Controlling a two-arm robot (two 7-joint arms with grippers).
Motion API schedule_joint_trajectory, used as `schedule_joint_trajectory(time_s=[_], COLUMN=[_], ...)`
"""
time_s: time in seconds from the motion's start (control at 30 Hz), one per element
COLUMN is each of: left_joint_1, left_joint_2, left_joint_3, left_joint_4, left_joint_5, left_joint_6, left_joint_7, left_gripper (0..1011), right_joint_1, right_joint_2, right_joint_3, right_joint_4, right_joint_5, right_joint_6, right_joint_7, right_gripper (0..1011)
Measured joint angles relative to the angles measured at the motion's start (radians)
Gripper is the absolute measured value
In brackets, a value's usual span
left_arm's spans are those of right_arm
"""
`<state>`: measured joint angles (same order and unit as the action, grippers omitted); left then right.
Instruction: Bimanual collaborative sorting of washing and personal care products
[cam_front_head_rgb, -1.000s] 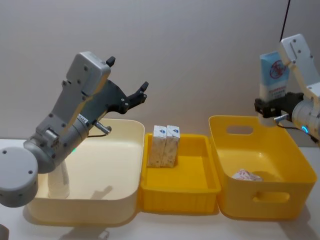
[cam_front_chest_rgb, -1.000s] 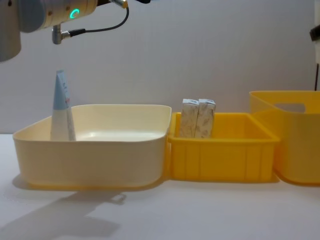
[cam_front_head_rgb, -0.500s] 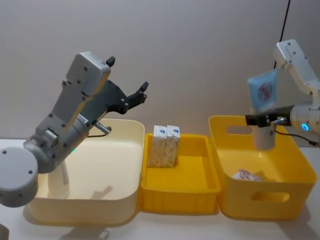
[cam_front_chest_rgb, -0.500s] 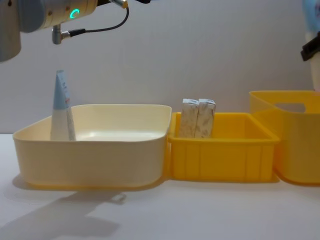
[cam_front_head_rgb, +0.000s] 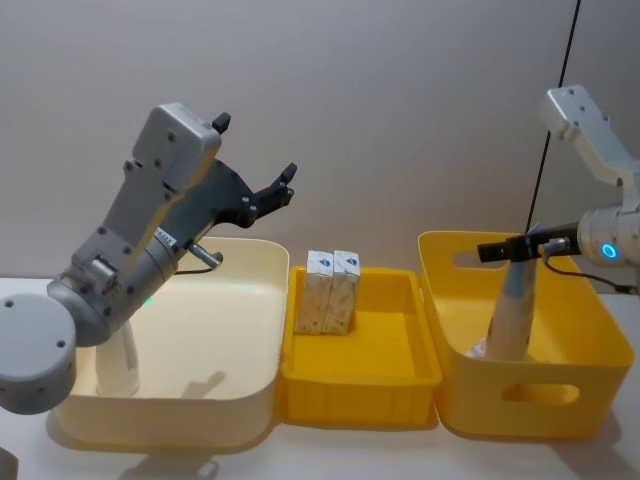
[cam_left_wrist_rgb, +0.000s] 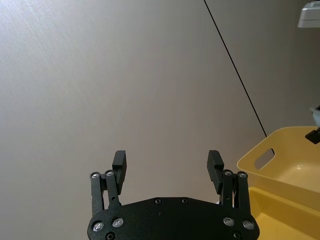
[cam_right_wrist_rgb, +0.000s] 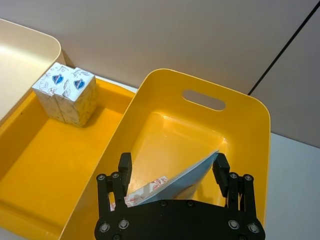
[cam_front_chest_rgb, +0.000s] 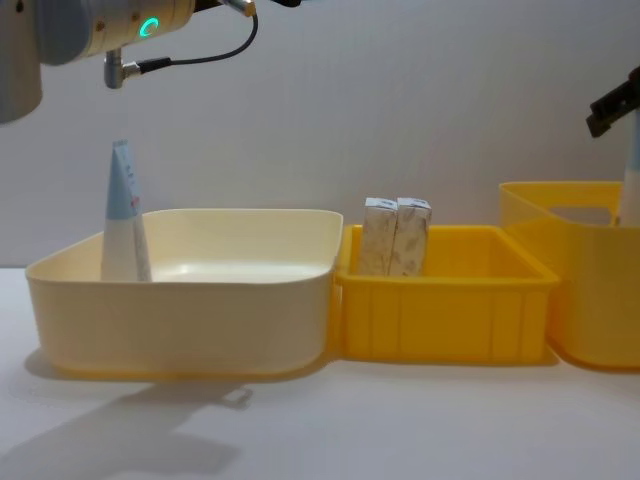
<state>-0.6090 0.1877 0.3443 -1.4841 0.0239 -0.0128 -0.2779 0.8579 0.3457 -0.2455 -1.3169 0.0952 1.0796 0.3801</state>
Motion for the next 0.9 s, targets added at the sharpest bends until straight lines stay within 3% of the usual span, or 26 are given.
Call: schedule_joint_trajectory(time_s=[0.9], left_joint_1=[0.0], left_joint_2=[0.0], left_joint_3=[0.0], left_joint_4=[0.0], left_joint_5=[0.0], left_joint_6=[0.0], left_joint_7=[0.0], left_gripper=[1003], right_joint_1=[0.012], right_joint_2=[0.001], right_joint_3=[-0.004], right_joint_4=[0.012], right_joint_5=[0.007], right_joint_6=[0.032], right_joint_7=[0.02], right_gripper=[1001])
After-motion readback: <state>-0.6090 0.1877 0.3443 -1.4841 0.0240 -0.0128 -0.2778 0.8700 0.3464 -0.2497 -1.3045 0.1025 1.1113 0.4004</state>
